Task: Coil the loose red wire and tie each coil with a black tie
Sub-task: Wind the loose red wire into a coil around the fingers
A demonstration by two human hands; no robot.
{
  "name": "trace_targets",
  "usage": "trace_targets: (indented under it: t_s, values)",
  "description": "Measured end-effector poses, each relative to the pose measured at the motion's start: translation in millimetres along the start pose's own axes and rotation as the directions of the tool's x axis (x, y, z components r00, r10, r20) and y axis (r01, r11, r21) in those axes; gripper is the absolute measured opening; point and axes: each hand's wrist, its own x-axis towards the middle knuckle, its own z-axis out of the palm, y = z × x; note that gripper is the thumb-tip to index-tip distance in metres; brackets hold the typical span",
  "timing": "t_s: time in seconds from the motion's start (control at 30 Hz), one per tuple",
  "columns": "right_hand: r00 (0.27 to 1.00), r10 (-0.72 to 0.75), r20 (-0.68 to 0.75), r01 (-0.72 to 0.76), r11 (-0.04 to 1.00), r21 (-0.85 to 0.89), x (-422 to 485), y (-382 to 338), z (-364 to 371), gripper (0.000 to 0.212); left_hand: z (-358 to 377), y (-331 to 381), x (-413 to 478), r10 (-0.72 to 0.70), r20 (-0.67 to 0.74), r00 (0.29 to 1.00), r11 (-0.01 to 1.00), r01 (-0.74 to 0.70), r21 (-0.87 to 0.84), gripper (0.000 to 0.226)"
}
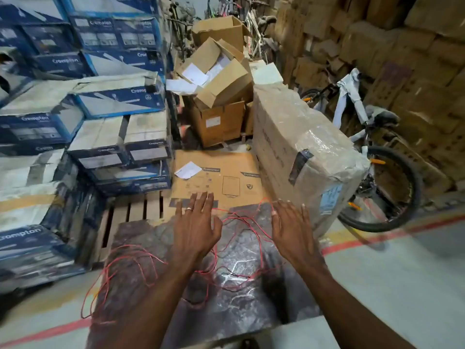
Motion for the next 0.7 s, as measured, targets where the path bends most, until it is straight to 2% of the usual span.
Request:
trace_targets:
  t_s: [0.03, 0.13, 0.23, 0.43, 0.6, 0.7]
  values:
    - [0.999, 0.014, 0.031, -0.013, 1.0, -0.008, -3, 3, 2, 0.049, 3, 4, -3, -0.006, 0.045, 0.999, 1.0, 0.007, -0.012, 0.064]
    - [0.998, 0.023, 0.059, -0.021, 0.999, -0.038, -15, 20, 15, 0.049, 23, 17, -15, -0.019, 0.06, 0.998, 0.999, 0.021, -0.029, 0.063]
    - [0.998, 0.004, 0.055, -0.006, 0.999, 0.04, -22, 38, 24, 0.041, 45, 31, -23, -0.016, 0.084, 0.996, 0.998, 0.021, -0.052, 0.058]
    - [0.998, 0.049, 0.027, -0.052, 0.985, 0.164, -35, 76, 44, 0.03, 80, 62, -39, 0.002, 0.035, 0.999, 0.99, 0.003, -0.139, 0.032]
    - [0.972, 0.203, 0.117, -0.225, 0.946, 0.232, -34, 101, 60, 0.018, 105, 80, -44, -0.007, 0.144, 0.989, 0.99, 0.028, -0.138, 0.027]
    - [0.933, 0.315, 0.171, -0.355, 0.877, 0.322, -31, 112, 65, 0.014, 117, 90, -43, -0.016, 0.196, 0.981, 0.988, 0.046, -0.15, 0.027]
